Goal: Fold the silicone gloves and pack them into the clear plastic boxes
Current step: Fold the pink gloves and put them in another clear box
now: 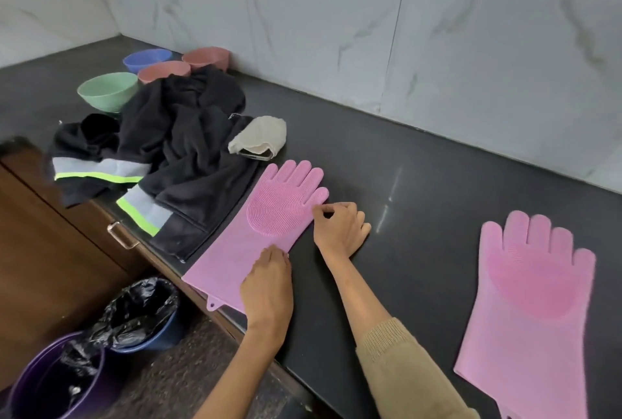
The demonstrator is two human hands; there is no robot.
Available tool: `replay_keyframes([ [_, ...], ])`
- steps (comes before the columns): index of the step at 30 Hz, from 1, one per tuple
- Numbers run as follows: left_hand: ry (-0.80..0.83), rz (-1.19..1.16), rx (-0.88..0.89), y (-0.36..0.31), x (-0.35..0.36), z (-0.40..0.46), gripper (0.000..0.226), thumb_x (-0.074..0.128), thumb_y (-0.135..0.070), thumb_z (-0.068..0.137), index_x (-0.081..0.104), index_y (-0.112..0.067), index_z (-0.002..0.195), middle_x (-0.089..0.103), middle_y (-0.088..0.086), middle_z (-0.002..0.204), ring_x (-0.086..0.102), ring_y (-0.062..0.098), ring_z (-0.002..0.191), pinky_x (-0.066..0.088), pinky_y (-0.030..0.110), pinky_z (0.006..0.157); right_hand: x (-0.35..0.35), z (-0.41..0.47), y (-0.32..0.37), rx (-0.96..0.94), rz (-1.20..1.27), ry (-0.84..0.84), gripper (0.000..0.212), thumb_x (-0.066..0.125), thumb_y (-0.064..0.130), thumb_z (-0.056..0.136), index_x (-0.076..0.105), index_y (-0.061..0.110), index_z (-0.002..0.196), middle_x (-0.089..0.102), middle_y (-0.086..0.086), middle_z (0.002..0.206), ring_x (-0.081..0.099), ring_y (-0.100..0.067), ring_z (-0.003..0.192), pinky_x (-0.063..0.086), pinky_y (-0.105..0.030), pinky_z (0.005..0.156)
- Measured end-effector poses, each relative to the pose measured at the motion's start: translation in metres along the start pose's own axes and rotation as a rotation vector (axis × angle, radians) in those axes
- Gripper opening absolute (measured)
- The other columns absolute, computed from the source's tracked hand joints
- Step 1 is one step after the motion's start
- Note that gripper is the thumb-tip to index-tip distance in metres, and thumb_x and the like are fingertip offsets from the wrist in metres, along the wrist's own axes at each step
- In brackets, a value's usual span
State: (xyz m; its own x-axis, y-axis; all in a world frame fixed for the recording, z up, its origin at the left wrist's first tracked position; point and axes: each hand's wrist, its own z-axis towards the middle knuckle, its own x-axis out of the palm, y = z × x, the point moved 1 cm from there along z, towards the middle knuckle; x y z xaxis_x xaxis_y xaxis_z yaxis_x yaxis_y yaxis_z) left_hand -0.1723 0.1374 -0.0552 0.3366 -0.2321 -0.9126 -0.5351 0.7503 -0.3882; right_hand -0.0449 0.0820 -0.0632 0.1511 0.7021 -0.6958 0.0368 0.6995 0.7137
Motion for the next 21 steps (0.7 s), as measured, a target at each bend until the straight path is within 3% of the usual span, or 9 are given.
replay_keyframes([
  [3,0.033,0.065,0.059,-0.018,0.008,-0.002,0.013,0.044,-0.014,0.095,0.056,-0.012,0.09,0.062,0.004,0.107,0.06,0.023,0.078,0.039,0.031,0.058,-0.015,0.014,-0.012,0.049,0.018,-0.01,0.013,0.062,0.038,0.085,0.071,0.029,0.086,0.061,0.007,0.108,0.052,-0.015,0.099,0.03,-0.03,0.09],
  [5,0.032,0.098,0.107,-0.03,0.015,-0.002,0.011,0.051,-0.009,0.091,0.061,-0.01,0.092,0.055,0.004,0.128,0.06,0.022,0.1,0.046,0.031,0.069,-0.026,0.022,-0.022,0.079,0.036,-0.018,0.013,0.063,0.038,0.085,0.072,0.028,0.085,0.063,0.007,0.106,0.053,-0.016,0.098,0.03,-0.03,0.088],
  [7,0.021,0.094,0.13,-0.046,0.018,-0.004,0.01,0.058,-0.004,0.085,0.067,-0.006,0.084,0.054,0.007,0.132,0.053,0.025,0.115,0.046,0.034,0.076,-0.039,0.029,-0.034,0.112,0.059,-0.036,0.014,0.063,0.037,0.084,0.073,0.028,0.083,0.066,0.007,0.102,0.055,-0.016,0.094,0.03,-0.029,0.084],
  [10,0.027,0.086,0.241,-0.076,0.018,-0.013,0.013,0.072,0.001,0.069,0.066,-0.005,0.059,0.066,0.01,0.102,0.059,0.028,0.086,0.042,0.035,0.062,-0.062,0.038,-0.055,0.176,0.112,-0.057,0.015,0.064,0.033,0.084,0.074,0.023,0.079,0.069,0.004,0.098,0.06,-0.017,0.088,0.032,-0.027,0.081],
  [12,0.032,0.093,0.331,-0.097,0.02,-0.021,0.023,0.079,0.002,0.057,0.06,-0.007,0.049,0.064,0.009,0.08,0.056,0.027,0.066,0.041,0.033,0.053,-0.078,0.044,-0.07,0.215,0.186,-0.05,0.016,0.064,0.027,0.084,0.071,0.017,0.074,0.068,-0.002,0.097,0.062,-0.017,0.077,0.042,-0.029,0.078],
  [14,0.039,0.073,0.389,-0.114,0.024,-0.03,0.023,0.079,0.001,0.058,0.058,-0.006,0.05,0.06,0.009,0.072,0.052,0.025,0.061,0.039,0.033,0.051,-0.093,0.049,-0.085,0.239,0.212,-0.067,0.024,0.063,0.019,0.084,0.06,0.012,0.062,0.061,-0.009,0.089,0.051,-0.014,0.058,0.042,-0.027,0.061],
  [16,0.062,0.025,0.424,-0.127,0.033,-0.037,0.016,0.072,-0.002,0.07,0.06,-0.004,0.06,0.058,0.01,0.075,0.048,0.025,0.065,0.037,0.035,0.056,-0.109,0.053,-0.095,0.256,0.13,-0.103,0.023,0.062,0.016,0.085,0.056,0.008,0.064,0.054,-0.01,0.082,0.043,-0.011,0.053,0.033,-0.02,0.051],
  [18,0.082,-0.018,0.449,-0.136,0.041,-0.042,0.009,0.061,-0.007,0.081,0.061,-0.005,0.072,0.056,0.008,0.083,0.039,0.02,0.071,0.031,0.033,0.062,-0.125,0.056,-0.103,0.261,-0.02,-0.121,0.018,0.06,0.021,0.088,0.064,0.004,0.083,0.061,-0.007,0.086,0.055,-0.014,0.066,0.042,-0.022,0.057],
  [21,0.12,-0.012,0.48,-0.148,0.051,-0.049,0.014,0.047,-0.016,0.09,0.059,-0.011,0.085,0.052,0.002,0.093,0.031,0.014,0.078,0.025,0.027,0.068,-0.146,0.056,-0.111,0.218,-0.266,-0.181,0.02,0.056,0.025,0.09,0.069,0.01,0.087,0.062,-0.002,0.097,0.057,-0.021,0.092,0.046,-0.034,0.083],
])
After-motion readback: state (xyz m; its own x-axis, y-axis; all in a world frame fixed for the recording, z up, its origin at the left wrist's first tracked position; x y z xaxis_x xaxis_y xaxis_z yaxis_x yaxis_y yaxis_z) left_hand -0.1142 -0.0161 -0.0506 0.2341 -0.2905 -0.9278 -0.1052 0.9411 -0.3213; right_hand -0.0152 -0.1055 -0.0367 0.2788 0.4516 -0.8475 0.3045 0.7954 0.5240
